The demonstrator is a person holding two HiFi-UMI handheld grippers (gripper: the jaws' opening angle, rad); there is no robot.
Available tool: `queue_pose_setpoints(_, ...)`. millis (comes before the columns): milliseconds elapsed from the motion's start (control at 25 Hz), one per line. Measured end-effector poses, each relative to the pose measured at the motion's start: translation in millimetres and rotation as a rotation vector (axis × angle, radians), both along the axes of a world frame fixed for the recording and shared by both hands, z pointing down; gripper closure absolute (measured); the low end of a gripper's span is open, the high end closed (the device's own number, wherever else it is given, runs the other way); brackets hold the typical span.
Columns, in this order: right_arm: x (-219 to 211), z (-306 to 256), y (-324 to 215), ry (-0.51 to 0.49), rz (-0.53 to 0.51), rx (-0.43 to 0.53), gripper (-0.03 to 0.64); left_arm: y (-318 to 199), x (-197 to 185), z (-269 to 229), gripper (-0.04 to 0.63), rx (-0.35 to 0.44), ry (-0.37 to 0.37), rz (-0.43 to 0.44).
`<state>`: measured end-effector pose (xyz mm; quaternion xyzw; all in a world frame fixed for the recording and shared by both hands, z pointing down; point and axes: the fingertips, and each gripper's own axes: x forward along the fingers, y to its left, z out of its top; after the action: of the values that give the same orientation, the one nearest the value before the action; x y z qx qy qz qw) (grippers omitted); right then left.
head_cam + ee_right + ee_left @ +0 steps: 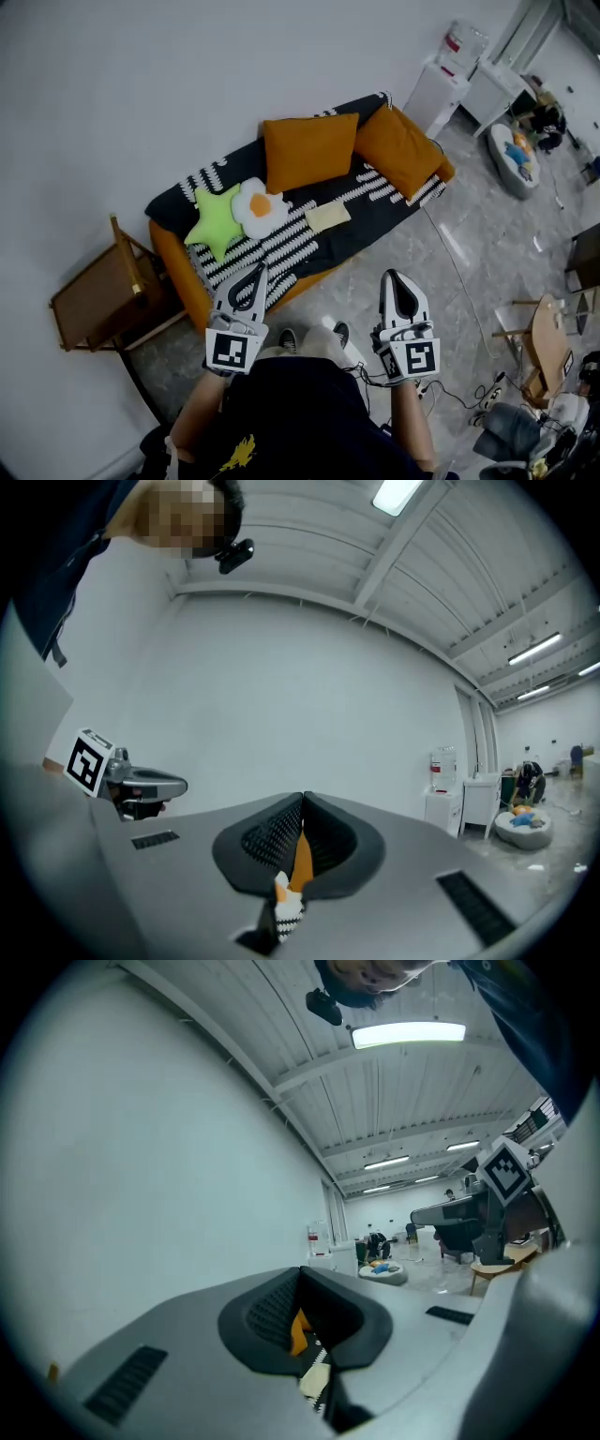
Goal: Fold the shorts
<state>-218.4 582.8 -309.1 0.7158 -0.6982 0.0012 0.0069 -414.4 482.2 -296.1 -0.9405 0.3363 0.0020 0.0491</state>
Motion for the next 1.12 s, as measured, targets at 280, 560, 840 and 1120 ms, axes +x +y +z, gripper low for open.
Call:
queue_pose_setpoints(280, 7, -16, -6, -0.068, -0.023, 0.015, 0.6, 2, 16, -7, 0.581, -0.027, 0.017, 0.043)
queue_pose_setpoints(560, 1, -4, 0, -0.058, -0.063, 0.0, 0.6, 14, 17, 5, 0.581, -0.036, 0.005, 0.075)
queue_pose_setpoints(840, -26, -5, -17, -0.01, -0.215, -0.025, 0.6, 27, 13, 0, 0.581, -0.054, -0.011, 0.065)
queue_pose_setpoints(1120, -31, 8, -16, -0.008, -0.238, -0.028, 0.6, 37, 14, 12, 0.581, -0.039, -0.027, 0.042)
